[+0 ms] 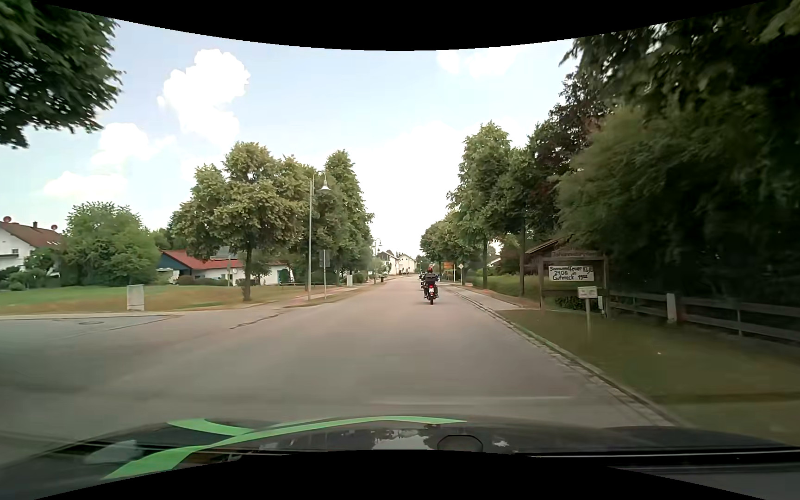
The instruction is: Follow the waypoints while adhering to traffic rules and regulations
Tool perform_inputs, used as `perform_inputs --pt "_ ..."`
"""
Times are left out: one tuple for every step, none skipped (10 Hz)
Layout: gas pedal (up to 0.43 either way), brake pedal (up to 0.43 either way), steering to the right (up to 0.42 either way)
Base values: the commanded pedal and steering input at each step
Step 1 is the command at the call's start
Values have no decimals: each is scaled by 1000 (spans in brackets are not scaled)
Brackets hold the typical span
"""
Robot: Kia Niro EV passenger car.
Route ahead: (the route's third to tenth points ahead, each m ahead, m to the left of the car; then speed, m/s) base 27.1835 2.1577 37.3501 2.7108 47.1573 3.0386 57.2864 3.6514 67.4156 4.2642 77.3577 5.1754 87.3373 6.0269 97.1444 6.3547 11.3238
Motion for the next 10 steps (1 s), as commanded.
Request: perform_inputs --pt "150 0 4" --pt "157 0 4" --pt "157 0 4" --pt "169 0 3" --pt "169 0 0" --pt "169 0 -6" --pt "169 0 -9" --pt "150 0 -9" --pt "138 0 -9" --pt "118 0 -9"
